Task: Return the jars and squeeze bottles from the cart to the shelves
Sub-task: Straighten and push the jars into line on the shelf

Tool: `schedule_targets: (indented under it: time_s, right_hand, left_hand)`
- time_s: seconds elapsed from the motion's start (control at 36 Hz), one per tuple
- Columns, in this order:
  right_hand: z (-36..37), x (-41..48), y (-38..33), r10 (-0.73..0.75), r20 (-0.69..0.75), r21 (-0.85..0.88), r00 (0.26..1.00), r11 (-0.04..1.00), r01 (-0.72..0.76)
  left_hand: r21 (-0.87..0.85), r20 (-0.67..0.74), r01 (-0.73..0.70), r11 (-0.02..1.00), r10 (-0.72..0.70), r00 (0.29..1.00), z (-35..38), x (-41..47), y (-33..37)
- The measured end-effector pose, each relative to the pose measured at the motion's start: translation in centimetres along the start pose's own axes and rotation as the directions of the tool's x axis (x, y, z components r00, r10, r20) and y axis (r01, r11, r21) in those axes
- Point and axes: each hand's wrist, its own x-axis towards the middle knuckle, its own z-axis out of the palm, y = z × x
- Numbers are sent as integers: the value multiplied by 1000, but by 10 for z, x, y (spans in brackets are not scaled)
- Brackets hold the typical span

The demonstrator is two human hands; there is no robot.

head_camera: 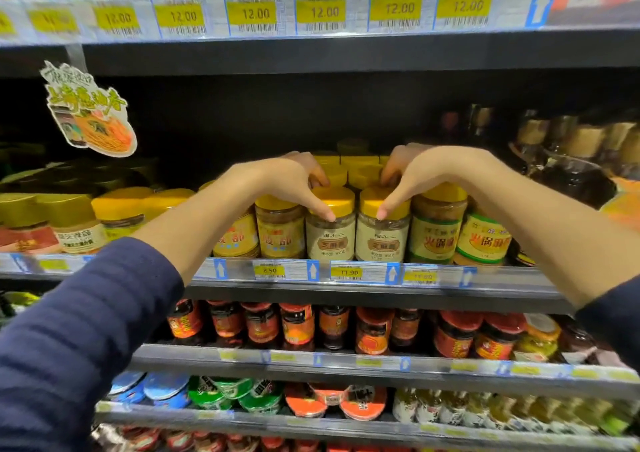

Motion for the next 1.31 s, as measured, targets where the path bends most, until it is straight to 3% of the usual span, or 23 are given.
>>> schedule_targets:
  time_s: [0.53, 0.64, 0.83, 0.97, 1.08, 1.31]
  right_hand:
    - [0, -1, -5, 2, -1, 3, 1000, 1000, -2]
    - [-6, -5, -9, 20, -40, -22, 999, 1000, -21]
    - [-27, -11, -51, -132, -220, 136, 967, 977, 165]
    - [-25, 8, -92, -219, -243, 131, 945, 958, 256]
    - [-13, 28, -114, -172, -156, 93, 973, 978, 187]
    - [-1, 43, -125, -99, -183, 118, 978, 986, 121]
  left_hand:
    - [-66, -4, -17, 998, 17, 1000, 0, -11, 0]
    - [-111, -73, -25, 994, 17, 997, -11, -31, -7]
    - [-167, -133, 78, 983, -101, 986, -35, -73, -50]
    - [-135, -76, 186, 973, -197, 977, -33, -86, -79]
    - [-94, -42, 250, 964, -255, 966, -21, -85, -95]
    - [-57, -52, 272, 961, -275, 960, -10, -77, -108]
